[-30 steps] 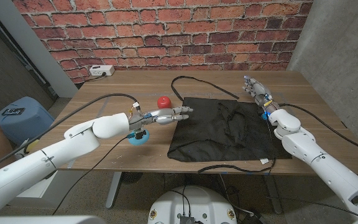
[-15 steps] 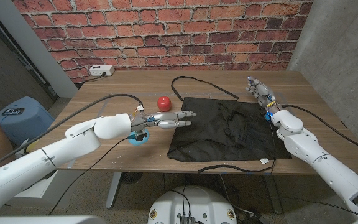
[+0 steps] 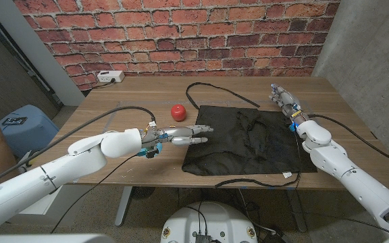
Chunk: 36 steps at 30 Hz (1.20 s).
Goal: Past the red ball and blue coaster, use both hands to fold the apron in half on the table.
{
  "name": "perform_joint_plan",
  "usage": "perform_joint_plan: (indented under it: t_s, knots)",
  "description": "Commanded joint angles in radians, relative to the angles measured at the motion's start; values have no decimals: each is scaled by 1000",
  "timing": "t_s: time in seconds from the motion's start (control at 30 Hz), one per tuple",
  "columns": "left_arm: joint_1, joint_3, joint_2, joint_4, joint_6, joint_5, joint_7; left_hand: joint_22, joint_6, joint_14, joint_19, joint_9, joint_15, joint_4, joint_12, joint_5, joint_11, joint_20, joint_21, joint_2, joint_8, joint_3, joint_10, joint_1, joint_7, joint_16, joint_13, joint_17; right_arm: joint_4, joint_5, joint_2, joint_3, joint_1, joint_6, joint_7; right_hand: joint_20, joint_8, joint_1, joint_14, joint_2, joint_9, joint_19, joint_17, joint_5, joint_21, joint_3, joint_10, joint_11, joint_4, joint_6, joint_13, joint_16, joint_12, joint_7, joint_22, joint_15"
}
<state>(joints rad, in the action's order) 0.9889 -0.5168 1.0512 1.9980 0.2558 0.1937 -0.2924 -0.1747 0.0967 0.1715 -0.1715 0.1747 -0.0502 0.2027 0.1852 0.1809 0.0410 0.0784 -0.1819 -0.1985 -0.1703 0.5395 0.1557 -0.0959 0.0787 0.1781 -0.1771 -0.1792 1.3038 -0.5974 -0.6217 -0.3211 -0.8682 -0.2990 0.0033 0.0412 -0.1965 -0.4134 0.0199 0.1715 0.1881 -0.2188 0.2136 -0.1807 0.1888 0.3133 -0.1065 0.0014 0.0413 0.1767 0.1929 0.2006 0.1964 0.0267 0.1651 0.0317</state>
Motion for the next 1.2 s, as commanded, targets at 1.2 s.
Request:
perform_joint_plan:
  t_s: [1.2]
  knots:
    - [30,-38,-2,11,-35,152,-14,-7,8,72,-94,2,-11,1,9,-4,-7,-7,-11,-4,-10,24,-7,73,-10,8,1,-5,-32,-34,-59,37,-27,6,42,47,1,21,-11,2,4,5,4,2,1,5,3,8,0,3,3,11,1,-12,5,24]
